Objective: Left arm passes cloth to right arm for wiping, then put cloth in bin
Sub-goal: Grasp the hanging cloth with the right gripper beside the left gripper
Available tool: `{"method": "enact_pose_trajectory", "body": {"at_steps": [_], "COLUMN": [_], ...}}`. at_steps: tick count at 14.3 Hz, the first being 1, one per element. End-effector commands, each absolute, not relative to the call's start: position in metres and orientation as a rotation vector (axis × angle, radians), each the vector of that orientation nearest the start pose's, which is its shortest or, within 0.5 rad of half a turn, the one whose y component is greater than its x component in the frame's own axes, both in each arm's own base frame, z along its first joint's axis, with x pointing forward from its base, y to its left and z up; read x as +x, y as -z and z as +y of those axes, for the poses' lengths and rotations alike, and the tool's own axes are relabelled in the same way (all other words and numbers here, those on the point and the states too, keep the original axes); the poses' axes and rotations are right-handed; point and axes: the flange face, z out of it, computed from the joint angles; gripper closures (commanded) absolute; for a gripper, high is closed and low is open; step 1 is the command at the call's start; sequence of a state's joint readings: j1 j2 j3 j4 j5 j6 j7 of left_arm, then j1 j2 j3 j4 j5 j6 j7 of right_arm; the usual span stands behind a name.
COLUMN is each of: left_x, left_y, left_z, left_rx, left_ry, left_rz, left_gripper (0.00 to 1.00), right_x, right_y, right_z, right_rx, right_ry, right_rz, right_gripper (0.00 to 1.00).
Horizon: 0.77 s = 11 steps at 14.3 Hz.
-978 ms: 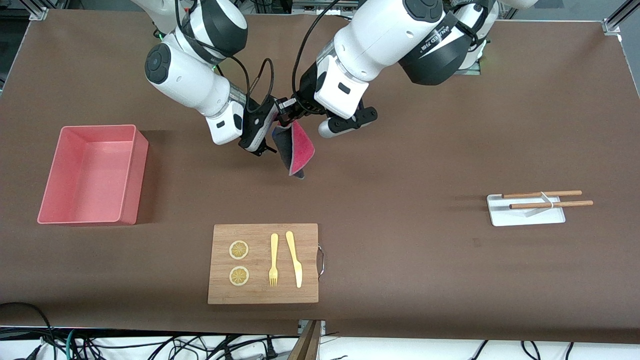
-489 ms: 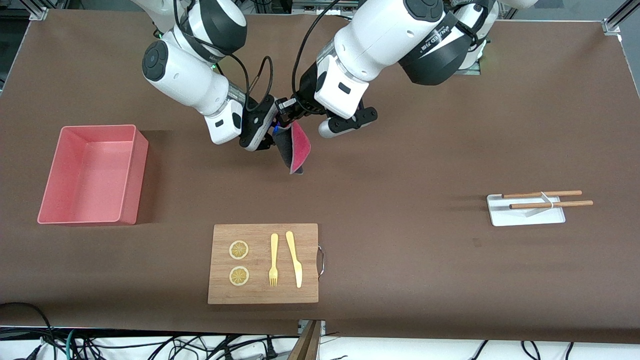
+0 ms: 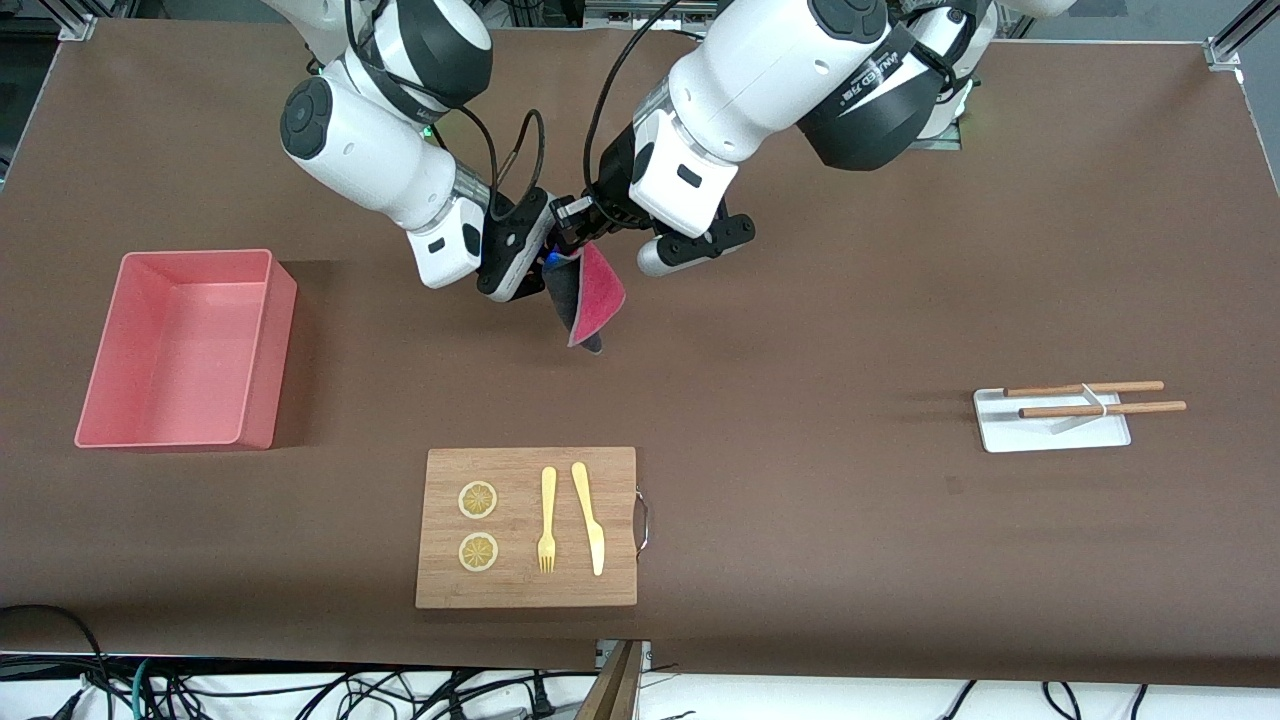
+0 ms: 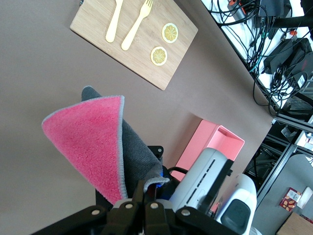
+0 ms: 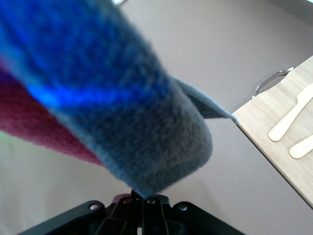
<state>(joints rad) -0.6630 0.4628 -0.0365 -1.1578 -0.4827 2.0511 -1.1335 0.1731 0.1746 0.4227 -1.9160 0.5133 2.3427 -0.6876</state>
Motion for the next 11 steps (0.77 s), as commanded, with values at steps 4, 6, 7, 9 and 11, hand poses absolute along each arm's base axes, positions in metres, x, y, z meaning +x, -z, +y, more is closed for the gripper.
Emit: {"method": "enact_pose_trajectory", "body": {"at_steps": [4,6,7,9,11], "left_x": [0.5431,0.5431,0.5431,0.5431,0.5423], "left_y": [-0.5964,-0.5964,-0.5964,-0.5964,-0.5964], "left_z": [-0.4810,-0.4811,-0.4810,-0.4810,-0.4819], "left_rx": [2.386,2.386,2.386,2.386,2.387], "left_ry": [0.161,0.161,0.161,0.161,0.162], "left_rz": [0.721,0.721,0.721,0.721,0.719], "left_gripper": [1.00,1.00,1.00,1.00,1.00], "right_x": [0.5225,0.5224,0.5225,0.5270,0.5298], "right_y": [-0.4488,-0.4482,-0.4498,-0.4482,-0.4477], "right_z": [0.3451,0.3450,0.3450,0.3393,0.3368], "right_rx": [-2.334,-2.331,-2.333,-2.345,-2.347], "right_ry": [0.394,0.397,0.401,0.408,0.418], "right_rz": [-1.212,-1.220,-1.226,-1.226,-1.228], "right_gripper": [0.85,0.00,0.00,0.00,0.00]}}
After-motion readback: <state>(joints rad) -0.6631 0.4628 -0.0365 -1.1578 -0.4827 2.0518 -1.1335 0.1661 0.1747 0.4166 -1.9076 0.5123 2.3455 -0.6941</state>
